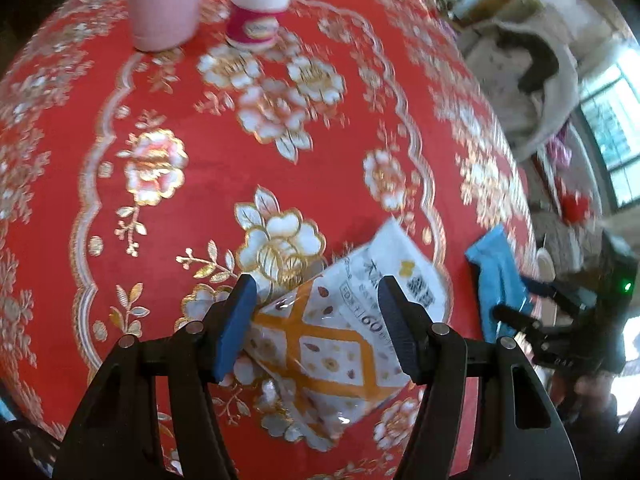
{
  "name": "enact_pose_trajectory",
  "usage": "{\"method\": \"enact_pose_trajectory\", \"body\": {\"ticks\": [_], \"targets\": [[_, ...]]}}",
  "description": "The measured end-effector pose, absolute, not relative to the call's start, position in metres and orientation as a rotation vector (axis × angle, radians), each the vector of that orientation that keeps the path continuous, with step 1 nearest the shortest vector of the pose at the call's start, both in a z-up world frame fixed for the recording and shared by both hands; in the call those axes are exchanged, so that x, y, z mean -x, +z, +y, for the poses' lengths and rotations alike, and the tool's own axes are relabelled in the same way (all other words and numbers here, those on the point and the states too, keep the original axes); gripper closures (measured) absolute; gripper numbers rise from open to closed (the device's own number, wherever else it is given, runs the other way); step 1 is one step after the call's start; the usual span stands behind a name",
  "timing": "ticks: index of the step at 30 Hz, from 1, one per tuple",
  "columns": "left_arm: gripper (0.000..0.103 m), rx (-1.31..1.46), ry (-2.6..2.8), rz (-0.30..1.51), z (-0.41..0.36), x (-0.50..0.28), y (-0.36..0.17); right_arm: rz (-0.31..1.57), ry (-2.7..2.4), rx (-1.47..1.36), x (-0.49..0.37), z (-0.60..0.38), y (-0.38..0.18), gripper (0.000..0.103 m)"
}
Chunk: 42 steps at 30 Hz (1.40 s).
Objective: Collect trash
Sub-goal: 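Grasp the printed snack wrapper with the left gripper while the right grasps the blue packet, then carry the snack wrapper and blue packet over the bin and release both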
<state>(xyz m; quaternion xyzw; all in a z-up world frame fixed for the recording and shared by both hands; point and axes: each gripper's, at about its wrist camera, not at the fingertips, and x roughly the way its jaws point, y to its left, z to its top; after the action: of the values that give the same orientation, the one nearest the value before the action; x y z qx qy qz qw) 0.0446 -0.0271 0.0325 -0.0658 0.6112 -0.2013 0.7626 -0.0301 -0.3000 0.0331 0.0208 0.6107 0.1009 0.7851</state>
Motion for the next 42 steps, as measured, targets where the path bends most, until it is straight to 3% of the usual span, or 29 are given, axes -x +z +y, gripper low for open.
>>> {"method": "enact_pose_trajectory", "body": {"ticks": [18,19,20,23,30,42], "targets": [[0.042,0.046,-0.473,1.341,-0.072,0.012,0.032,1.311,0.197,0.007,0.032,-0.289,0.028,0.029],[0.044,0.048,-0.468,1.342,-0.073,0.012,0.031,1.306,0.192,0.017,0.033,-0.287,0.028,0.029],[0.061,0.052,-0.469,1.344,-0.074,0.014,0.031,1.301,0.186,0.031,0.034,-0.285,0.028,0.029],[0.079,0.097,-0.501,1.366,-0.075,0.021,0.031,1.268,0.166,0.032,0.038,-0.283,0.029,0.029],[0.086,0.156,-0.489,1.305,-0.08,0.037,0.049,1.189,0.165,0.01,0.051,-0.292,0.041,0.053],[0.087,0.21,-0.481,1.224,-0.126,0.049,0.08,1.13,0.202,-0.112,0.072,-0.333,0.073,0.054]]}}
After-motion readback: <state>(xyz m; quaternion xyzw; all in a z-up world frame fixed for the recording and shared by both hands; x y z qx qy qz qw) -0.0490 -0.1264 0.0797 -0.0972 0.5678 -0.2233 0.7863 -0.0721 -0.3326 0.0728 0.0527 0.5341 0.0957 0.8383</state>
